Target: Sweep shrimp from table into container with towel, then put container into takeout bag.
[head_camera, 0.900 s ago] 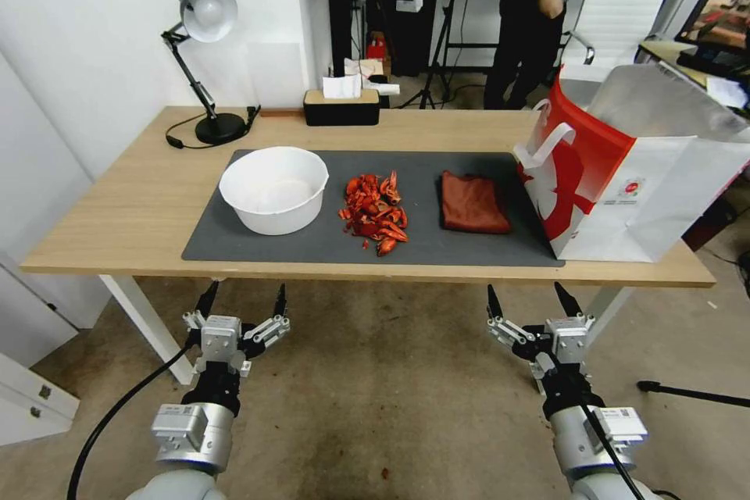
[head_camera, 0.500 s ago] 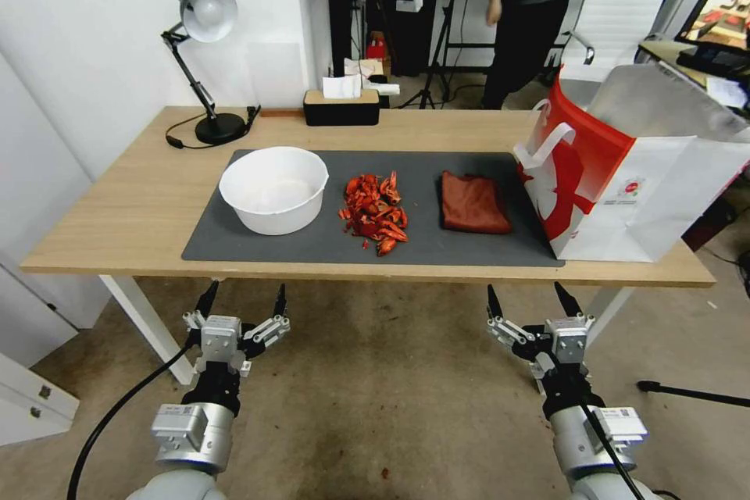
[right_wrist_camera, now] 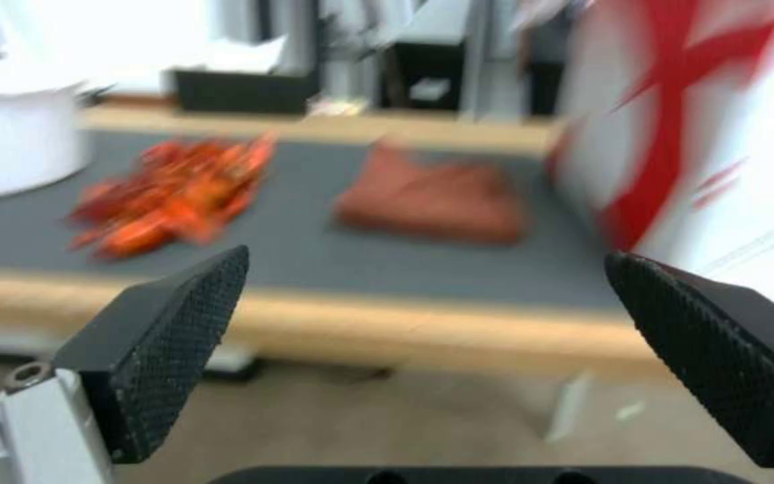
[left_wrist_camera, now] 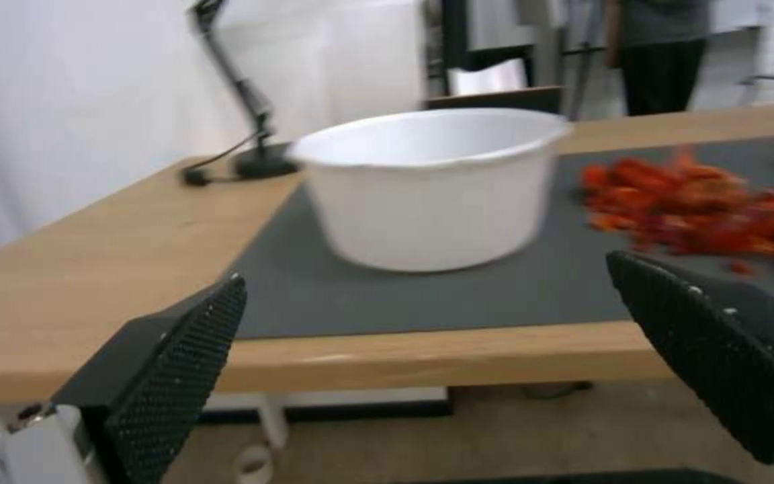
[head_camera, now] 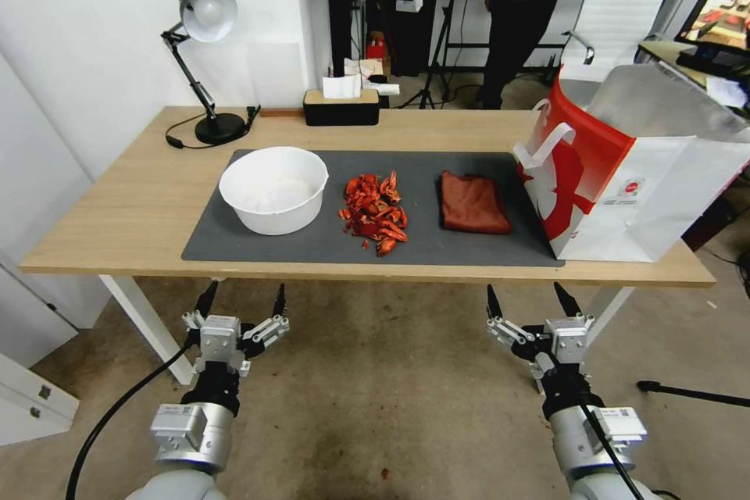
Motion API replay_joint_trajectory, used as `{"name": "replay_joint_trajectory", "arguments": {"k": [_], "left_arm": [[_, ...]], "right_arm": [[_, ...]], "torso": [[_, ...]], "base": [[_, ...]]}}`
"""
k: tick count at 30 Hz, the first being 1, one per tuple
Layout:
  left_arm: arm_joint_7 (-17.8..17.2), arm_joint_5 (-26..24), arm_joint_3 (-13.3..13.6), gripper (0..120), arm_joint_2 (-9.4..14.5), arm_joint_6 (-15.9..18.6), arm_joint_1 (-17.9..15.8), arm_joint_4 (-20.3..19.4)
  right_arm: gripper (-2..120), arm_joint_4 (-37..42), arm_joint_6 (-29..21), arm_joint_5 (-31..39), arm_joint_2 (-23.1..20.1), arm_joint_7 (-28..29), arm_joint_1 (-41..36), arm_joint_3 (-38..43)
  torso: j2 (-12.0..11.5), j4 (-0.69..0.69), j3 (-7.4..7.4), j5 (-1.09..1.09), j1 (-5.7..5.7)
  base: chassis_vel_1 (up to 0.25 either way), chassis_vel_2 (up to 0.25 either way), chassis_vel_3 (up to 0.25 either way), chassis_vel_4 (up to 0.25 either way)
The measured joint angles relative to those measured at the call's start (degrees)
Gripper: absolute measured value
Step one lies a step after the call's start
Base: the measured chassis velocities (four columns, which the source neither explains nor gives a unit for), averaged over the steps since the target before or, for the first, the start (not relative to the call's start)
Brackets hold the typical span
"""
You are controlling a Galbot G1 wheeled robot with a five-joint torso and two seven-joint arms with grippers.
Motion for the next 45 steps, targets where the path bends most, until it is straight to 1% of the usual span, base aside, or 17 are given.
{"name": "replay_joint_trajectory", "arguments": {"k": [6, 17, 22, 24, 25, 28, 29, 31, 32, 33, 34, 36, 37, 39, 41, 43, 45], "left_arm": [[-6.5, -8.5, -3.1, 100, 3.2, 3.3, -0.6, -0.9], [-5.5, -10.9, -3.3, 100, 4.0, 1.7, 0.0, 0.2], [-5.1, -12.3, -4.4, 100, 6.7, 0.7, -2.4, 1.0], [-3.5, -12.8, -5.9, 100, 10.6, -0.8, -5.9, 2.6], [-3.5, -12.8, -5.9, 100, 10.6, -0.8, -5.9, 2.6], [-0.3, -17.2, -7.7, 100, 20.5, -1.9, -12.2, 5.9], [-0.3, -17.2, -7.7, 100, 20.5, -1.9, -12.2, 5.9], [3.8, -22.3, -7.5, 100, 30.3, -2.3, -17.8, 9.6], [3.8, -22.3, -7.5, 100, 30.3, -2.3, -17.8, 9.6], [6.9, -25.6, -6.3, 100, 37.4, -2.5, -21.9, 12.7], [9.2, -26.8, -5.6, 100, 40.8, -2.9, -24.3, 14.6], [10.8, -27.3, -5.3, 100, 42.6, -3.3, -25.3, 15.6], [15.5, -28.1, -5.2, 100, 47.1, -4.5, -27.3, 18.3], [16.4, -28.1, -5.2, 100, 47.8, -4.7, -27.5, 18.7], [21.1, -28.3, -5.4, 100, 51.1, -5.6, -28.4, 21.0], [22.4, -28.3, -5.4, 100, 51.9, -5.9, -28.7, 21.6], [29.7, -28.2, -5.3, 100, 55.0, -7.1, -30.4, 24.1]], "right_arm": [[100, -1.7, 1.3, 1.1, 2.0, -4.1, 1.9, 0.4], [100, 0.8, 3.1, -0.1, 1.8, -3.5, 1.8, 3.9], [100, 0.7, 3.6, -0.5, 1.9, -3.5, 1.5, 3.9], [100, 0.7, 3.7, -0.6, 1.8, -3.4, 1.3, 3.9], [100, 0.7, 3.7, -0.6, 1.8, -3.4, 1.3, 3.9], [100, 0.7, 4.1, -0.6, 1.5, -3.3, 0.9, 3.9], [100, 0.7, 4.1, -0.6, 1.5, -3.3, 0.9, 3.9], [100, 0.8, 4.7, -0.5, 1.2, -3.0, 0.6, 3.8], [100, 0.8, 4.7, -0.5, 1.2, -3.0, 0.6, 3.8], [100, 0.7, 5.4, -0.4, 0.8, -2.6, 0.6, 3.8], [100, 0.6, 5.6, -0.2, 0.6, -2.5, 0.6, 3.7], [100, 0.5, 5.7, -0.2, 0.4, -2.4, 0.6, 3.6], [100, 0.3, 5.7, 0.1, -0.3, -2.3, 1.0, 3.3], [100, 0.2, 5.7, 0.1, -0.5, -2.3, 1.2, 3.2], [100, -0.2, 5.6, 0.4, -1.3, -2.2, 1.8, 2.7], [100, -0.3, 5.5, 0.4, -1.5, -2.2, 1.9, 2.6], [100, -0.6, 5.5, 0.7, -2.1, -2.2, 2.0, 2.4]], "torso": [[0.0, 0.02, 0.0, -0.02, 0.0], [0.0, 0.0, 0.0, -0.02, 0.0], [0.0, 0.01, 0.0, -0.02, 0.0], [0.0, 0.01, 0.0, -0.03, 0.0], [0.0, 0.01, 0.0, -0.03, 0.0], [0.0, 0.0, 0.0, -0.03, 0.01], [0.0, 0.0, 0.0, -0.03, 0.01], [0.0, 0.0, 0.0, -0.04, 0.0], [0.0, 0.0, 0.0, -0.04, 0.0], [0.0, 0.0, 0.01, -0.04, 0.0], [0.0, -0.04, 0.01, -0.02, 0.01], [0.0, -0.06, 0.01, -0.03, 0.01], [0.0, -0.07, 0.01, -0.04, 0.02], [0.0, -0.06, 0.02, -0.03, 0.03], [0.0, 0.03, 0.01, -0.02, 0.02], [0.0, 0.04, 0.02, -0.02, 0.02], [0.0, 0.06, 0.01, -0.04, 0.02]], "base": [[0.0, 0.0, 0.0, 0.0], [0.0, 0.0, 0.0, 0.0], [0.0, 0.0, 0.0, 0.0], [0.0, 0.0, 0.0, 0.0], [0.0, 0.0, 0.0, 0.0], [0.0, 0.0, 0.0, 0.0], [0.0, 0.0, 0.0, 0.0], [0.0, 0.0, 0.0, 0.0], [0.0, 0.0, 0.0, 0.0], [0.0, 0.0, 0.0, 0.0], [0.0, 0.0, 0.0, 0.0], [0.0, 0.0, 0.0, 0.0], [0.0, 0.0, 0.0, 0.0], [0.0, 0.0, 0.0, 0.0], [0.0, 0.0, 0.0, 0.0], [0.0, 0.0, 0.0, 0.0], [0.0, 0.0, 0.0, 0.0]]}}
